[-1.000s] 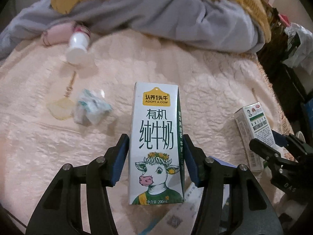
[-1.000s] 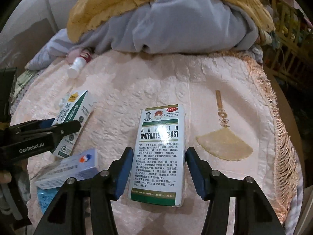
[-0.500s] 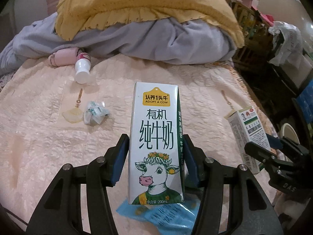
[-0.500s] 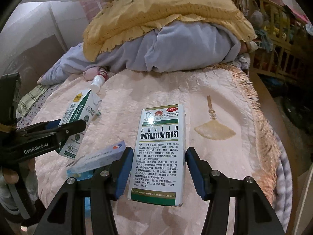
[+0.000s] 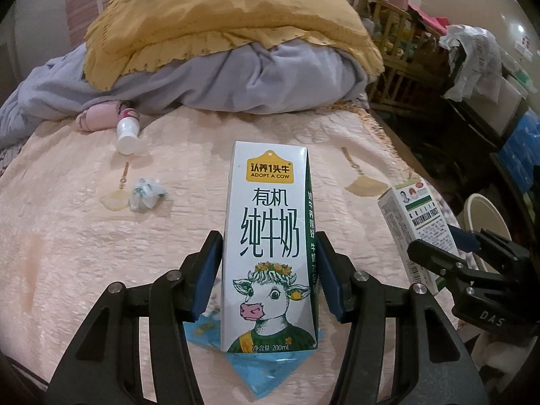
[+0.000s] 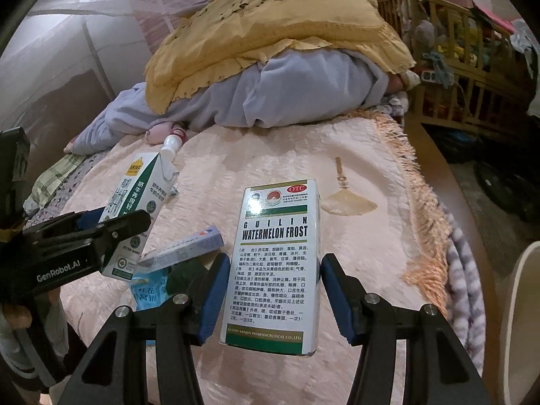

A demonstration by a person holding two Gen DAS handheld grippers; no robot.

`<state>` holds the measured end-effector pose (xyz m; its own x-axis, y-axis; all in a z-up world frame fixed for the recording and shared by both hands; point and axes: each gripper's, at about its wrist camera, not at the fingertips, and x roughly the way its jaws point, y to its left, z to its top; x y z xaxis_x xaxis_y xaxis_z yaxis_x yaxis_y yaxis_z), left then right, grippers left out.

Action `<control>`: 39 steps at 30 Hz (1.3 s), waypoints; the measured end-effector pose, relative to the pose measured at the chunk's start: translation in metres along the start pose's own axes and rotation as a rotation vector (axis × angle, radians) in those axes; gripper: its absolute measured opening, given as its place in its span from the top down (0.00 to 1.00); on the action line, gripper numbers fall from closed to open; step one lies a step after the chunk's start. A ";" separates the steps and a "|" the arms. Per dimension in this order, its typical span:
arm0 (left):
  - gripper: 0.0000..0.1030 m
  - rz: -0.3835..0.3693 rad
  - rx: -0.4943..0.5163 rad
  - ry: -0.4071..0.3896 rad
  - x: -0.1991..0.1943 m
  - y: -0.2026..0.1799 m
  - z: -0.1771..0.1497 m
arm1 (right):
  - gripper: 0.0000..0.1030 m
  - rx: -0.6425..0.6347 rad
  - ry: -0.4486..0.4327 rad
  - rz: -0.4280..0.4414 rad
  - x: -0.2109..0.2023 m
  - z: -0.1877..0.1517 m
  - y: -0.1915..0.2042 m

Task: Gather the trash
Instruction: 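Carry the medicine box and milk carton over the cream bucket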

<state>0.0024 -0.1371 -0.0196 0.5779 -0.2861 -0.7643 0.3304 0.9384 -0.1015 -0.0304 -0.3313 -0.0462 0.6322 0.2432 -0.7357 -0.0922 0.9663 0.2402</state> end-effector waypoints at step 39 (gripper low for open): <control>0.49 -0.167 0.165 0.057 0.032 -0.143 0.000 | 0.47 0.196 -0.057 -0.148 -0.075 -0.044 -0.122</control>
<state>-0.0261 -0.2806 -0.0294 0.4631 -0.4192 -0.7809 0.5385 0.8329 -0.1278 -0.1008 -0.4636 -0.0480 0.6703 0.0900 -0.7366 0.1520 0.9549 0.2550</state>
